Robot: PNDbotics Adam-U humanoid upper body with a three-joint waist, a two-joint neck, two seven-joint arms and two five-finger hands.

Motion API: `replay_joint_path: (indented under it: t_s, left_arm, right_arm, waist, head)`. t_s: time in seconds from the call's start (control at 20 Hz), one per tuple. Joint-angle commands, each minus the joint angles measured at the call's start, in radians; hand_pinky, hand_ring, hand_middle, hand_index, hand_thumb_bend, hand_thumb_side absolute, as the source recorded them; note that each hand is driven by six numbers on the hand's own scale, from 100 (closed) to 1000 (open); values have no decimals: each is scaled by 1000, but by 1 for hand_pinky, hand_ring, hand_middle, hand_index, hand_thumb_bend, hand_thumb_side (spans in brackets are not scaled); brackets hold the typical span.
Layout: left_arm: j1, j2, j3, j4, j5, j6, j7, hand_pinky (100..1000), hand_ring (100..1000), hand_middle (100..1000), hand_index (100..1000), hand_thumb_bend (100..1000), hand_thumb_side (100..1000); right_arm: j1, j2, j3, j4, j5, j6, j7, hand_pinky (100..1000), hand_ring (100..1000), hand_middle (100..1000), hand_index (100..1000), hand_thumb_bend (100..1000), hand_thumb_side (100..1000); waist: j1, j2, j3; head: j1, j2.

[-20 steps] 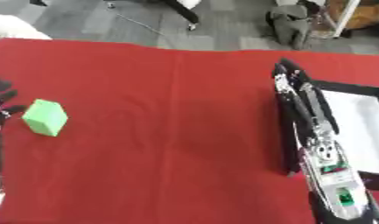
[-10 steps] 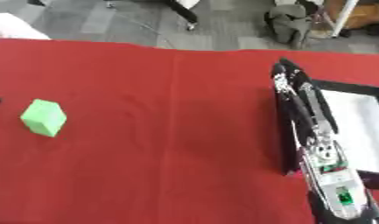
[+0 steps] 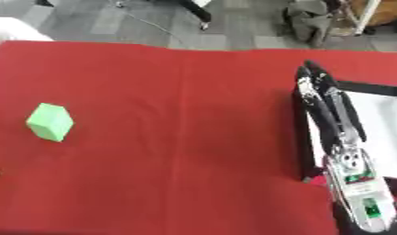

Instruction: Pick up the objects with one hand, pass them to the other hand, and then place them into the box on the other side of the table.

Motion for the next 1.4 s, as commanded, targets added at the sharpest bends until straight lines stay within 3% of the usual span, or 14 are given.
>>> replay_joint_path:
  t_s: [0.05, 0.1, 0.15, 0.2, 0.5, 0.75, 1.05, 1.4]
  left_arm:
    - [-50, 126, -18, 73, 6, 38, -131, 801, 885, 823, 919, 260, 741]
    - [-68, 148, -26, 107, 1, 45, -171, 806, 887, 825, 919, 265, 727]
    - [-81, 162, -31, 135, -7, 48, -206, 817, 893, 828, 920, 100, 700]
    - [-98, 184, -42, 169, -21, 51, -247, 828, 898, 831, 920, 310, 673]
    - [-215, 253, -83, 379, -117, 46, -466, 874, 928, 851, 927, 415, 587]
    - [-296, 268, -91, 496, -203, 25, -643, 908, 946, 849, 912, 575, 421]
    - [-362, 268, -88, 578, -372, 12, -788, 950, 951, 819, 884, 565, 319]
    - [-398, 263, -80, 633, -562, 16, -843, 989, 962, 836, 892, 553, 199]
  right_arm:
    - [-5, -28, -3, -19, 5, 0, -1, 889, 1000, 890, 939, 100, 760]
    - [-4, -30, -3, -19, 5, 0, -1, 889, 1000, 890, 939, 100, 760]
    - [-4, -30, -2, -18, 5, 1, -1, 889, 1000, 890, 940, 100, 761]
    - [-4, -32, -2, -18, 6, 1, 0, 890, 1000, 890, 939, 100, 762]
    - [-7, -47, 1, -19, -15, 4, 2, 889, 1000, 887, 939, 100, 767]
    - [-22, -63, 3, -19, -19, 5, 2, 889, 1000, 885, 938, 100, 763]
    - [-35, -74, 5, -18, -18, 7, 3, 889, 1000, 883, 937, 100, 763]
    - [-42, -85, 8, -16, -17, 9, 2, 889, 1000, 882, 936, 100, 764]
  waist:
    - [5, -11, 0]
    - [6, -9, 0]
    - [6, -8, 1]
    - [5, -6, 2]
    - [-2, 9, 11]
    - [-12, 20, 15]
    - [-22, 31, 16]
    - [-24, 40, 24]
  head:
    - [32, -1]
    - [39, -3]
    - [44, -4]
    - [48, -7]
    - [35, -13]
    - [9, -24]
    - [-10, -46]
    - [30, -55]
